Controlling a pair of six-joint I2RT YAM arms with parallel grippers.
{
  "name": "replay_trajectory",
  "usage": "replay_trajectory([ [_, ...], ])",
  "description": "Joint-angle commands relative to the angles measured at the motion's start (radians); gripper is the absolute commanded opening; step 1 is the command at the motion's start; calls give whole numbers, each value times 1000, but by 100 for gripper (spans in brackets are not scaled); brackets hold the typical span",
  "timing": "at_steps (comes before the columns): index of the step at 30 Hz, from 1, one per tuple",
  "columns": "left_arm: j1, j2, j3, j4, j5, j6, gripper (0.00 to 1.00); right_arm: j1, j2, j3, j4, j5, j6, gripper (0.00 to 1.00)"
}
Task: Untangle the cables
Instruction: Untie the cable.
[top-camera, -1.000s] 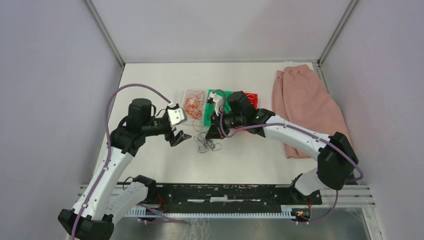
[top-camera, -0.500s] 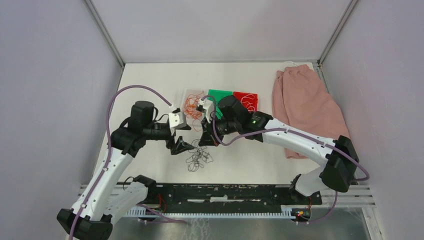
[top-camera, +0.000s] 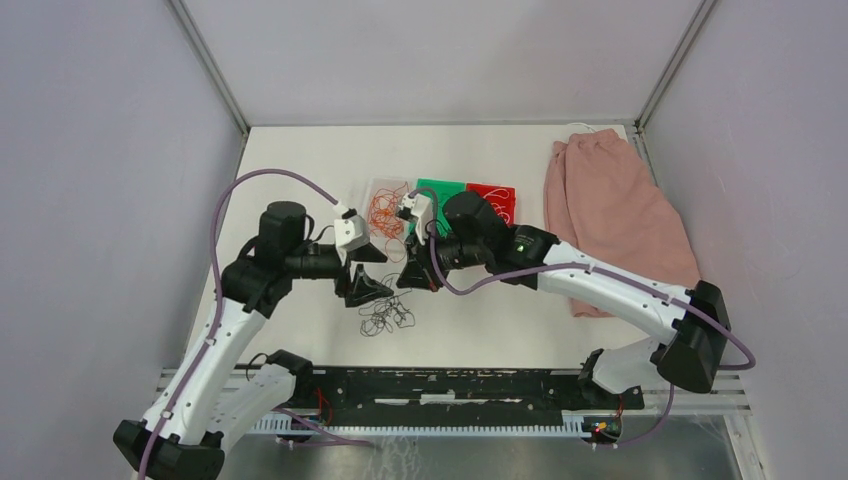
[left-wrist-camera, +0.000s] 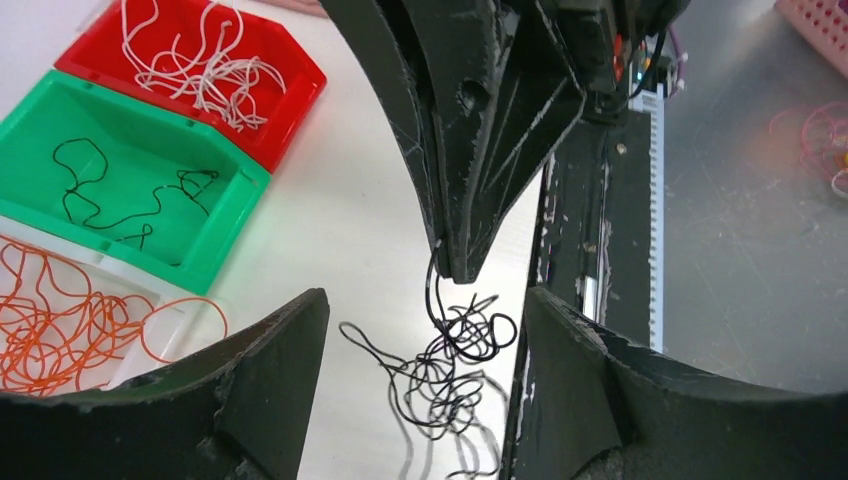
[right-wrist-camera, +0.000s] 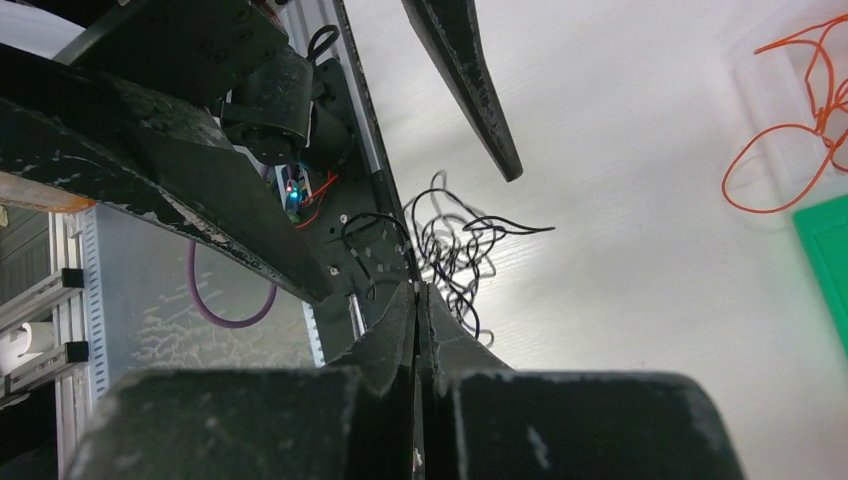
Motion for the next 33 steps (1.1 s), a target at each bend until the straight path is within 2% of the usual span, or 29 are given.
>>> replay_trajectory([
  [1,-3,-36,-16,210,45,-266,79,10,-57,13,78,38,11,0],
  [5,-3,-44,-26,188,48,-278,71,11,-89,-17,117,60,27,0],
  [9,-3,-42,-28,160,21,-250,53,12,-107,-27,147,70,41,0],
  [11,-3,-34,-23,160,9,-254,47,16,-106,-24,151,69,44,0],
  [17,-3,-19,-4,188,-99,-256,33,18,-102,-23,149,69,40,0],
  [22,-2,-22,11,200,-165,-241,15,18,-112,-41,147,76,37,0],
  [23,-3,-21,13,205,-185,-240,8,17,-114,-43,148,75,40,0],
  [27,-3,-23,22,229,-252,-235,3,17,-115,-49,157,59,49,0],
  [33,-2,-48,29,248,-321,-168,4,17,-123,-66,220,12,97,1],
])
